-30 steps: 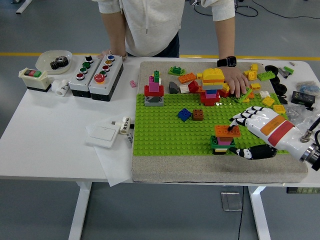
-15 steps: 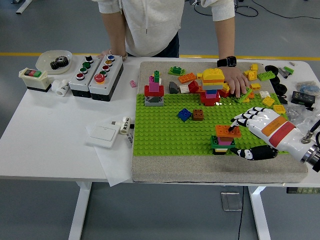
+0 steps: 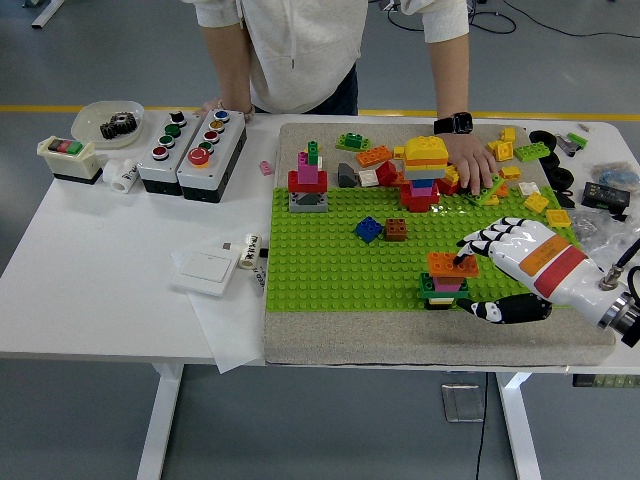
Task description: Pick up the brick,pile it on top of brick,press brick,pick up the brick,pile it on top of brick,press brick
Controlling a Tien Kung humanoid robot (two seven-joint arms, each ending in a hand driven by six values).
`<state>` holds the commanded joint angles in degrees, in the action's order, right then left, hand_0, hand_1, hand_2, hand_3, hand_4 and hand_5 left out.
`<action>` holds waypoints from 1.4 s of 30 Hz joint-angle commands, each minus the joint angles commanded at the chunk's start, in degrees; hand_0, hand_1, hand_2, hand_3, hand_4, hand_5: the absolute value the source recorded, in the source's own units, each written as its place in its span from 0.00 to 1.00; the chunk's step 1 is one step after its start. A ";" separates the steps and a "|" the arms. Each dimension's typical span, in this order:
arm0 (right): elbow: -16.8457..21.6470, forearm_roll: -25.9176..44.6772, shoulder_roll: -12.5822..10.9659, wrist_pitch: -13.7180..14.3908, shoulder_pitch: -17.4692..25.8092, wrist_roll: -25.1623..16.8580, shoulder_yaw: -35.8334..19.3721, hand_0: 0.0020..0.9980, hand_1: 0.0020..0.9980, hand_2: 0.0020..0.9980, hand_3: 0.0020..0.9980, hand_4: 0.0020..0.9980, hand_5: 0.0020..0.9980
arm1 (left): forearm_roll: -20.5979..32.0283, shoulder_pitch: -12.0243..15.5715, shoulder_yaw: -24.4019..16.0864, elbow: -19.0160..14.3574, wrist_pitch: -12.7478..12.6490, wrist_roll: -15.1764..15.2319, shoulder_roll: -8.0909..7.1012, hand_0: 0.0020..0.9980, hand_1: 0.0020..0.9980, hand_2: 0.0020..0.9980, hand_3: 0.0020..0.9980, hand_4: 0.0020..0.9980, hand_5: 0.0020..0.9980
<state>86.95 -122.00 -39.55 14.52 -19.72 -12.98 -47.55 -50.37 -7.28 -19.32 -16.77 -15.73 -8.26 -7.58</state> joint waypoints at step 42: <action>-0.84 -1.03 -0.44 -0.59 -0.54 0.45 1.04 0.70 0.67 0.73 0.60 0.80 0.58 | 0.85 -0.34 0.62 -0.04 0.16 0.23 -0.11 0.70 0.68 0.76 0.66 0.76 0.65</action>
<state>86.11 -123.03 -39.99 13.93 -20.26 -12.53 -46.51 -49.53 -7.62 -18.70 -16.81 -15.57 -8.03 -7.70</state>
